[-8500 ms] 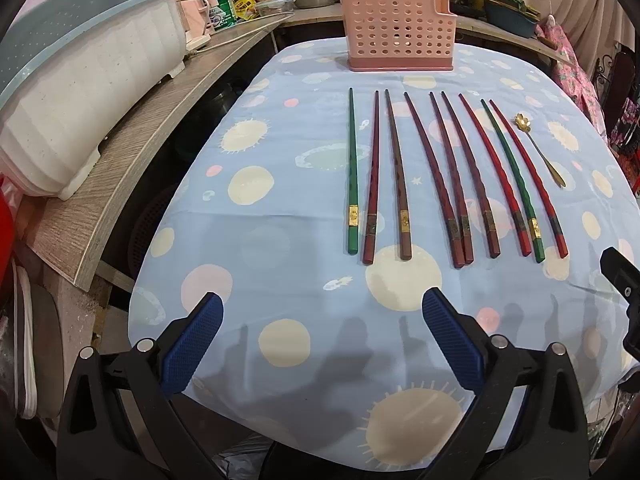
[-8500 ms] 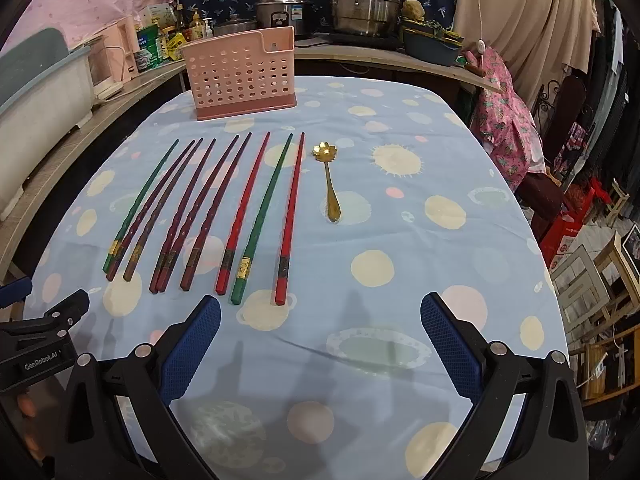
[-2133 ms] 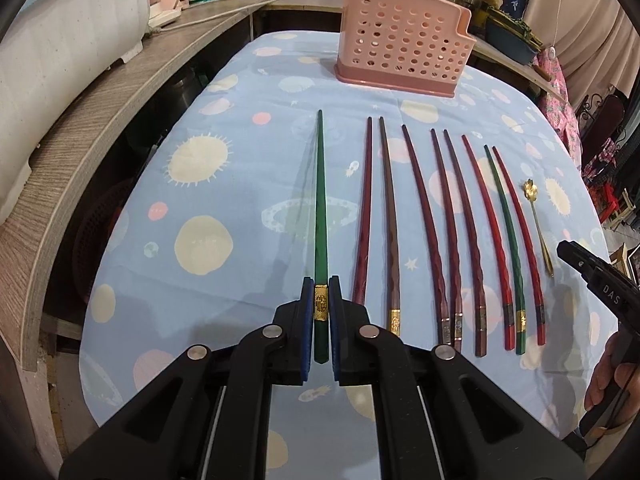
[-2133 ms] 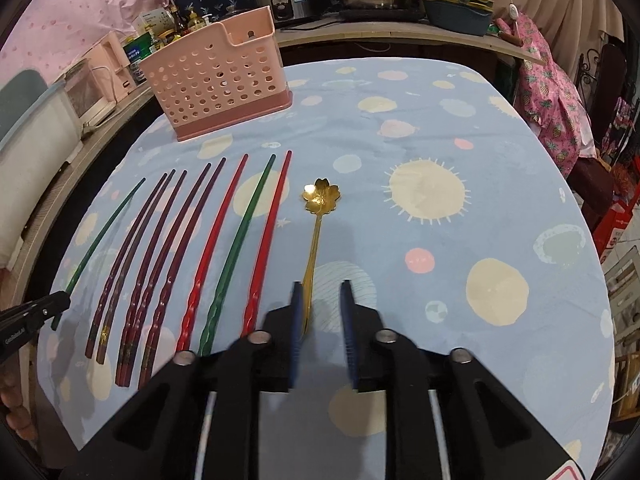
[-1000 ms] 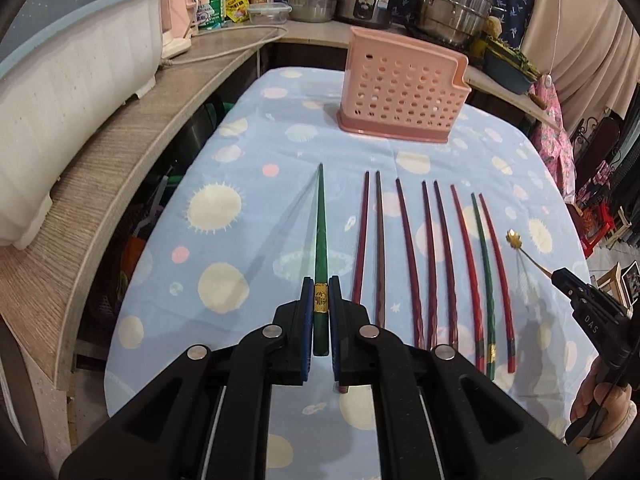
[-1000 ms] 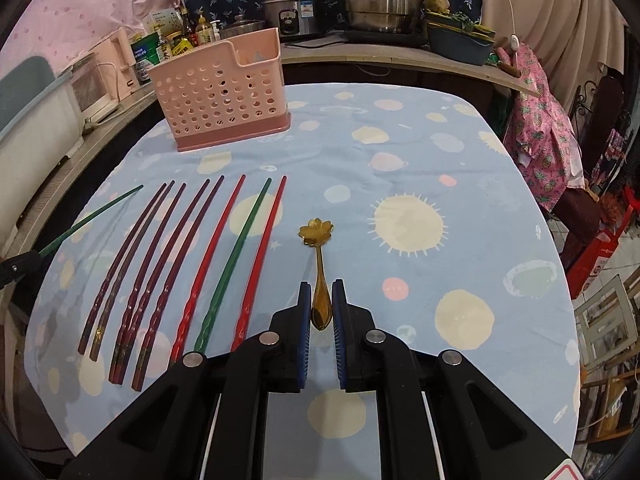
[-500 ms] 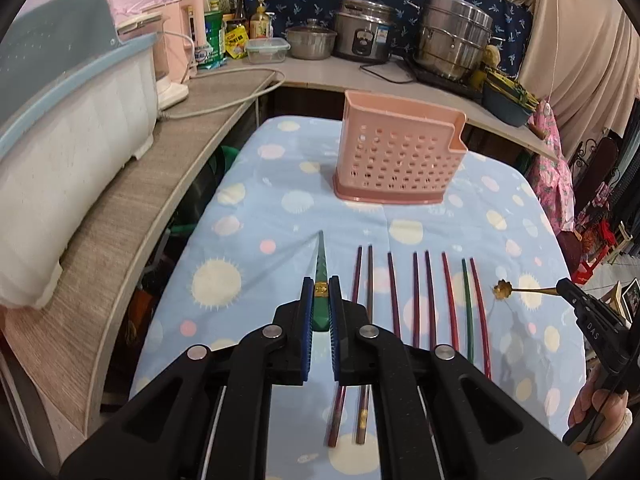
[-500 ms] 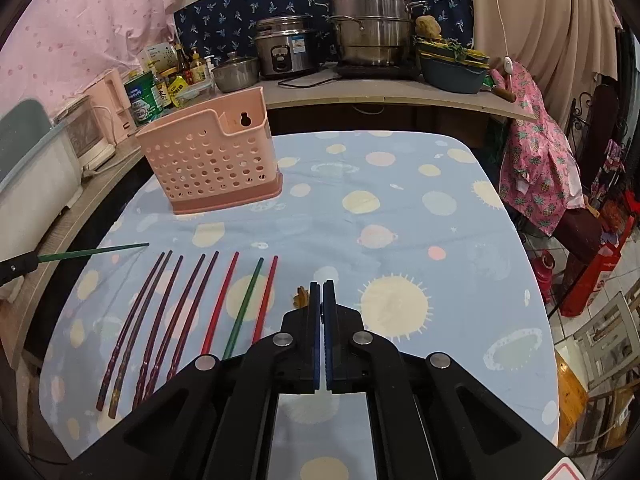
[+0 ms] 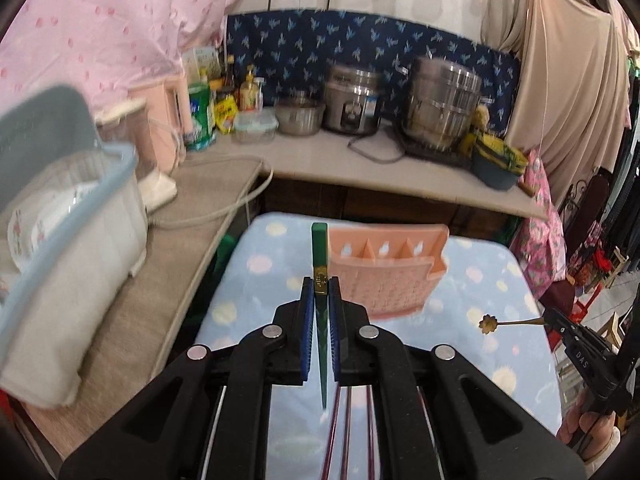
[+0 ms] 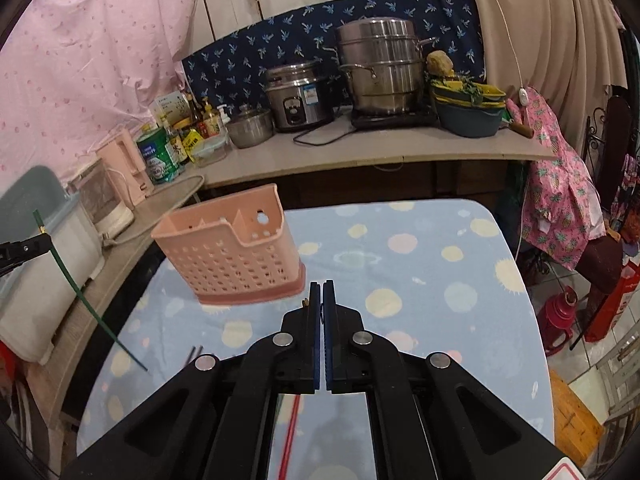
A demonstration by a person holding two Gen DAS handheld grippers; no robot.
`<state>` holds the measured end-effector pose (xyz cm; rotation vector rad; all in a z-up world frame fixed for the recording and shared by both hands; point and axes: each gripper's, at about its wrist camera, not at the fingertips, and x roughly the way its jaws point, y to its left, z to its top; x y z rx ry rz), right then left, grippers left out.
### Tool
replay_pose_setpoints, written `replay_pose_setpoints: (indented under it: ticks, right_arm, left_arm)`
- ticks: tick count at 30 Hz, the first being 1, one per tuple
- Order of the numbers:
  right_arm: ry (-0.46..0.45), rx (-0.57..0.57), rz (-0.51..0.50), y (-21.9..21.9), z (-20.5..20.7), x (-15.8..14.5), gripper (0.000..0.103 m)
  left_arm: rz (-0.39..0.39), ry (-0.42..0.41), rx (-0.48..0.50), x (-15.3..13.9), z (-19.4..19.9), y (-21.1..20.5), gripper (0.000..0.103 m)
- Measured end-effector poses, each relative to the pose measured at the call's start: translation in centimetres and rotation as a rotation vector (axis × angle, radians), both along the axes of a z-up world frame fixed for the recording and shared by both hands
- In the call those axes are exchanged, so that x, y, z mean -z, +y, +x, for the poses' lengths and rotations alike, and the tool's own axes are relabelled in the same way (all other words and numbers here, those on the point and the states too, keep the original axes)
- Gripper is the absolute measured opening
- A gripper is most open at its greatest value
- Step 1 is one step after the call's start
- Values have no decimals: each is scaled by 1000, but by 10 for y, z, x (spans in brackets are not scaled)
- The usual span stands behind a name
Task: Organize utensils
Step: 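Lift the green chopstick and gold spoon toward the pink basket with both tools, then lower the chopstick and spoon into the pink basket and open both tools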
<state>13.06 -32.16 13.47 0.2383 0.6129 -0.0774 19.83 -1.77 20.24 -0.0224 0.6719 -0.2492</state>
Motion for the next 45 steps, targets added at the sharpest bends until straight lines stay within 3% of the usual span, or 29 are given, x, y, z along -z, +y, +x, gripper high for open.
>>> replay_pose_setpoints:
  ticks: [6,9,20,29,45]
  right_arm:
    - [-76,-42,11,8,43,-39,2]
    - [-74,-55,7,12,68,-45,2]
    - [34,-87,-2,26,130,-10,2]
    - [66,-93,14,27,145,10,2]
    - [118,-91,12,29,157,32,2]
  left_arm:
    - [-42,-117,1,-58,30,-15,7]
    - [-49,-147,5,-71,47,-25,7]
    - [-29,-138,6,-47,100,-51,7]
    - [-56,-191,21,-74,104,-51,7]
    - [5,-57,16,-3,131,-62,7]
